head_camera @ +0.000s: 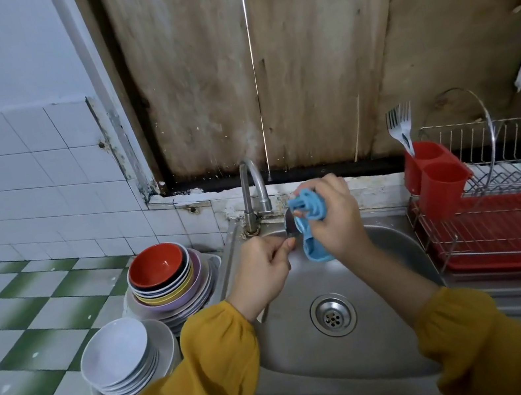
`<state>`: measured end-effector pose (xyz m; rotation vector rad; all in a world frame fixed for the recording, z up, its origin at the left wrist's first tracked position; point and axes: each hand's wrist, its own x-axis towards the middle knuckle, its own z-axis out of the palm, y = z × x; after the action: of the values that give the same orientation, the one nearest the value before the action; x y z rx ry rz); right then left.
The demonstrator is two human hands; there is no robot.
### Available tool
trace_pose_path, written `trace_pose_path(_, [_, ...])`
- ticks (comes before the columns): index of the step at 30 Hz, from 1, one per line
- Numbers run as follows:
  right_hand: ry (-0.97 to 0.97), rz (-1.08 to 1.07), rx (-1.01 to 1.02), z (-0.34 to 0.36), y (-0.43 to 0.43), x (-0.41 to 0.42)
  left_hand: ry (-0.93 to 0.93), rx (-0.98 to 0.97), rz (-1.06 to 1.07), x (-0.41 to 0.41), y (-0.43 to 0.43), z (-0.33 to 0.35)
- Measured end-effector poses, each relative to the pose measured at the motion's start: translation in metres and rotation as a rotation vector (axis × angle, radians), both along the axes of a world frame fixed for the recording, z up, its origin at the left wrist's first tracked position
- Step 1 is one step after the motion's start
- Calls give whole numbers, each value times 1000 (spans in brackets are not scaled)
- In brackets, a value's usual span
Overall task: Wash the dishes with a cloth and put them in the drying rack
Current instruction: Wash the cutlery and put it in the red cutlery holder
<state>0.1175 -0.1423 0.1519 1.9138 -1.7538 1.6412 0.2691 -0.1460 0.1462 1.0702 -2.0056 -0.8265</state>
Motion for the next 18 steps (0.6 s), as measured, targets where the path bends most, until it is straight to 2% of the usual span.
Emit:
trace_pose_path(4, [-620, -3, 103, 14, 0, -9, 91, 98, 18, 5, -5, 2])
trace_pose_path(7, [-1131, 177, 160, 16, 4, -7, 139, 155, -27, 2, -5, 3])
trace_pose_path(8, [-1169, 265, 230, 16, 7, -4, 138, 180, -49, 1, -4, 3])
trace_pose_path(10, [-1018, 345, 353, 16, 15, 3, 109, 221, -90, -1, -2, 3])
trace_pose_path(12, [-887, 281, 343, 15, 16, 3, 42, 222, -128, -2, -3, 1])
trace_pose_path(15, [-807, 118, 251, 17, 10, -8, -69, 179, -75, 2, -7, -7])
trace_pose_path(18, [-728, 15, 255, 20, 7, -20, 39, 170, 45, 6, -8, -5])
